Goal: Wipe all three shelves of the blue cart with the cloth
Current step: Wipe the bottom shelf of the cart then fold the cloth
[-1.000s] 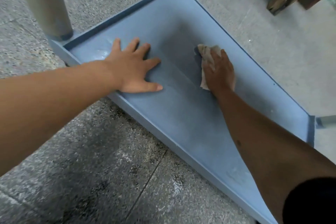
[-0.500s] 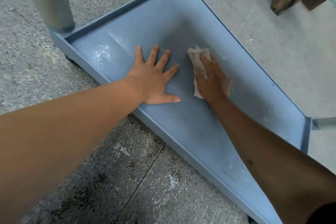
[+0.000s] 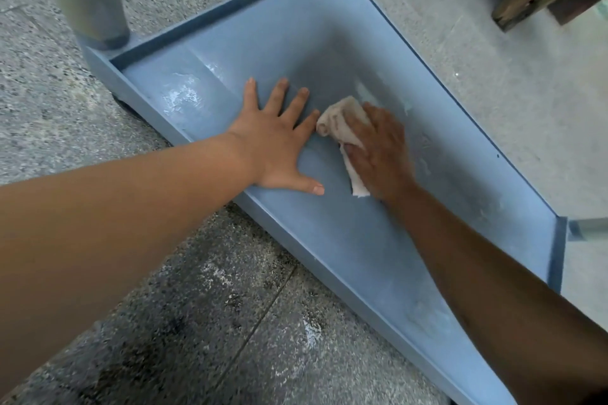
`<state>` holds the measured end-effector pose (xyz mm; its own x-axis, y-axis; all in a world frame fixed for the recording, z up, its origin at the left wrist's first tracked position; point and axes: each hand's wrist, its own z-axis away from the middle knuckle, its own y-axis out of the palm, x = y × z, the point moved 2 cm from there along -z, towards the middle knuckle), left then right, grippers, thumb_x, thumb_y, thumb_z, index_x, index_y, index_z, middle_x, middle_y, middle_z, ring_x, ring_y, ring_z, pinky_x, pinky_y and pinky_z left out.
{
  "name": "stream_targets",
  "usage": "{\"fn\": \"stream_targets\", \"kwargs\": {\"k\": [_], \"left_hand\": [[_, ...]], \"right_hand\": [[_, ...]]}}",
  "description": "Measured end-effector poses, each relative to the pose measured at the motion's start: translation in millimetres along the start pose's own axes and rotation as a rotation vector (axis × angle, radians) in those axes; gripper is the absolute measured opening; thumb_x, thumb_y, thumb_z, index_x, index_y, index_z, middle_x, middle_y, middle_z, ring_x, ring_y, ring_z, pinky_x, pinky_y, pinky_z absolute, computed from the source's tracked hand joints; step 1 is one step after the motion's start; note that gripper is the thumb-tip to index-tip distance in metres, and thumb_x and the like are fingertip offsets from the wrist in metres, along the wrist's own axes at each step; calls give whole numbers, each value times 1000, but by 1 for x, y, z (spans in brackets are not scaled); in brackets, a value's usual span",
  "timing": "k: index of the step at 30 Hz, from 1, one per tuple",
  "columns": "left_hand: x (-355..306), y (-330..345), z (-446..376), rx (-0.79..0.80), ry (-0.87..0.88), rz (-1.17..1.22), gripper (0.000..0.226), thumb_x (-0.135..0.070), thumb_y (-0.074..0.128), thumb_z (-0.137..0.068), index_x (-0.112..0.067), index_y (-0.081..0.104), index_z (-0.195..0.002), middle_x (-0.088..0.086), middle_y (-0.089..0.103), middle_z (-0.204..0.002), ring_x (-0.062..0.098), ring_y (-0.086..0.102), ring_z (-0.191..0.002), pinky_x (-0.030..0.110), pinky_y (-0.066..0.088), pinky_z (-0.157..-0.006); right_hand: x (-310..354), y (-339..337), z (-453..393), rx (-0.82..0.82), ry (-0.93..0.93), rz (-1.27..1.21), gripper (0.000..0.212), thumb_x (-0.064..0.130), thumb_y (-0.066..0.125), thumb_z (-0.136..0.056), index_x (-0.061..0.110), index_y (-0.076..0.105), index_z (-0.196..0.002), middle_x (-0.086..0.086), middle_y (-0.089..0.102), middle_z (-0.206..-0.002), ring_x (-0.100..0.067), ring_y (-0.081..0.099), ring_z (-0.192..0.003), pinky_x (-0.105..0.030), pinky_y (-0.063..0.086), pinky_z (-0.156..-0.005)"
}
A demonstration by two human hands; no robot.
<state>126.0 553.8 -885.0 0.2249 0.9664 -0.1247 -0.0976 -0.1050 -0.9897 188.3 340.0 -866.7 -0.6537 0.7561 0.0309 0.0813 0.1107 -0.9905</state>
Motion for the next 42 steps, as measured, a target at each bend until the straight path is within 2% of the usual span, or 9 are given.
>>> {"fn": "stream_targets", "kwargs": {"k": [7, 13, 19, 23, 28, 32, 36, 39, 42], "left_hand": [[1, 7, 0, -25, -13, 3, 131, -103, 2, -46, -28, -5, -154, 5, -10, -163, 37, -15, -146, 71, -10, -104], [2, 4, -1, -32, -14, 20, 129, -102, 2, -48, -29, -6, -153, 5, -10, -163, 38, -13, -147, 72, -8, -105], [2, 2, -2, -39, -9, 15, 127, -102, 4, -50, -29, -3, -154, 6, -9, -163, 39, -12, -147, 72, -9, -104], [0, 5, -2, -51, -6, 8, 126, -101, 4, -51, -29, -1, -154, 7, -8, -163, 41, -12, -146, 73, -8, -103], [0, 5, -3, -55, -3, 15, 126, -101, 7, -51, -29, 0, -154, 7, -7, -163, 41, -12, -146, 73, -7, -103], [0, 6, -2, -61, 1, 14, 126, -101, 7, -51, -29, 1, -154, 7, -7, -163, 41, -12, -146, 74, -7, -103], [1, 4, -1, -44, -3, 6, 126, -101, 7, -51, -28, -1, -154, 8, -8, -163, 42, -12, -146, 74, -6, -103], [1, 4, -1, -45, -4, 15, 127, -101, 8, -51, -28, -2, -154, 7, -8, -163, 42, -13, -146, 74, -7, -103], [1, 4, -2, -38, -7, 11, 127, -102, 7, -50, -29, -2, -154, 7, -9, -163, 41, -13, -146, 74, -9, -103]], "right_hand": [[-81, 5, -57, -58, 592, 28, 50, 56, 44, -89, 53, 30, -137, -2, 37, -136, -36, 38, -121, -49, 35, -98], [-126, 3, -54, 47, 883, 65, 48, 51, 41, -94, 45, 33, -141, -4, 37, -144, -34, 39, -127, -48, 36, -102], [-168, -24, 52, 40, 1269, 74, 36, 44, 49, -92, 36, 41, -127, -13, 49, -122, -41, 50, -108, -57, 44, -94], [-161, -22, 48, -19, 1383, 6, 46, 41, 43, -95, 25, 35, -138, -19, 39, -138, -44, 42, -122, -58, 38, -102], [-126, -16, -35, -40, 1044, 12, 47, 46, 45, -90, 22, 39, -131, -18, 51, -129, -41, 52, -116, -45, 39, -95], [-62, 9, -131, 73, 730, -31, 54, 59, 33, -91, 41, 27, -142, -8, 30, -153, -39, 45, -127, -47, 34, -102], [-11, 21, -170, 80, 612, 6, 55, 62, 29, -89, 46, 29, -142, -5, 29, -150, -37, 37, -127, -53, 32, -100], [-17, 17, -156, 80, 480, 133, 50, 49, 28, -98, 37, 28, -147, -1, 16, -160, -31, 14, -146, -59, 18, -109], [-36, 13, -144, 105, 261, 34, 49, 38, 29, -104, 31, 25, -153, 2, 10, -164, -26, 10, -149, -48, 19, -118]]}}
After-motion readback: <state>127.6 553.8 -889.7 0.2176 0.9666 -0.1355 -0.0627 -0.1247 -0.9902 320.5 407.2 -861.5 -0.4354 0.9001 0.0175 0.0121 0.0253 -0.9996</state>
